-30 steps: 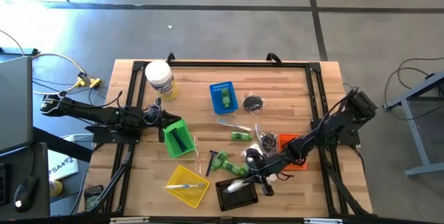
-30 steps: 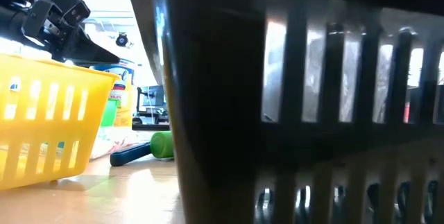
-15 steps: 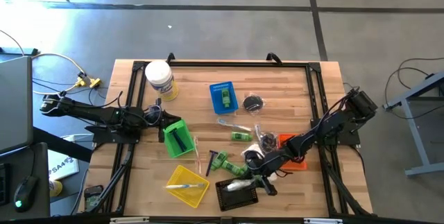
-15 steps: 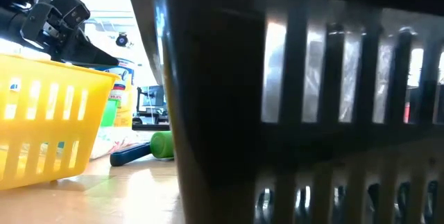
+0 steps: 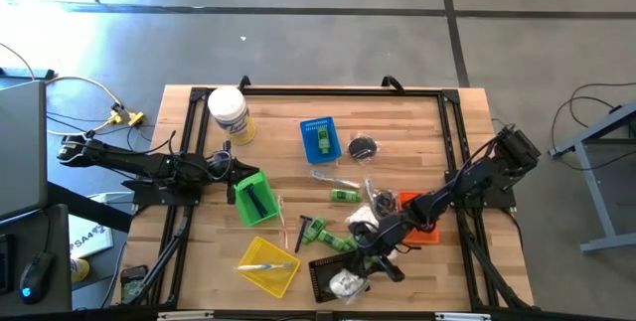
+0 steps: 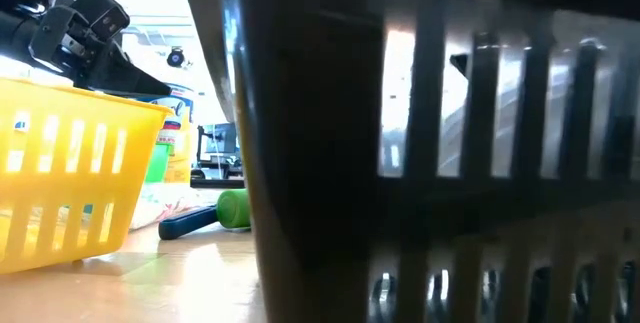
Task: Pick & Place Travel size toiletries
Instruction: Put the hair brush into the orange bin
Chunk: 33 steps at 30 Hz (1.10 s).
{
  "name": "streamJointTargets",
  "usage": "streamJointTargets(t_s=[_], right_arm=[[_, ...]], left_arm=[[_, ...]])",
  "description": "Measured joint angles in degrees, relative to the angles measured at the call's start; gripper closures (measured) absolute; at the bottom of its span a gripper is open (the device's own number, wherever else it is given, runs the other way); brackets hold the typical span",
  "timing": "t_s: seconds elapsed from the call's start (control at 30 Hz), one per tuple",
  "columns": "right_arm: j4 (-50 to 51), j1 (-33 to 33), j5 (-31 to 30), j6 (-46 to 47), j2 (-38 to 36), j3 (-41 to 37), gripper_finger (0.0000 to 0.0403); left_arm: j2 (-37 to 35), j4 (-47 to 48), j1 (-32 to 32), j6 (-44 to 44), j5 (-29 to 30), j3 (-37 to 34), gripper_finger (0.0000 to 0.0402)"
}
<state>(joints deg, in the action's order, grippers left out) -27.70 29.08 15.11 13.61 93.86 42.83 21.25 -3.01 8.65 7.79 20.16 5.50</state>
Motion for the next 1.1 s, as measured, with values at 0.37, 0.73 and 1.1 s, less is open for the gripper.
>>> streamJointTargets(t_s=[0.37, 0.73, 1.1], right_arm=[[1.7, -0.6, -13.9, -12.3, -12.9, -0.5, 0.0284], [19.6, -16.8, -14.6, -14.7, -39.7, -0.7, 0.0396], [21.9, -36.5, 2.0, -15.3, -38.3, -4.5, 0.0399]], left_arm=[[0.0, 0.2, 0.0, 0.2, 0.0, 0.0, 0.0402], [0.0, 0.2, 0.0, -1.7, 0.1, 0.0, 0.0402], [0.0, 0.1, 0.0, -1.7, 0.1, 0.0, 0.0402]])
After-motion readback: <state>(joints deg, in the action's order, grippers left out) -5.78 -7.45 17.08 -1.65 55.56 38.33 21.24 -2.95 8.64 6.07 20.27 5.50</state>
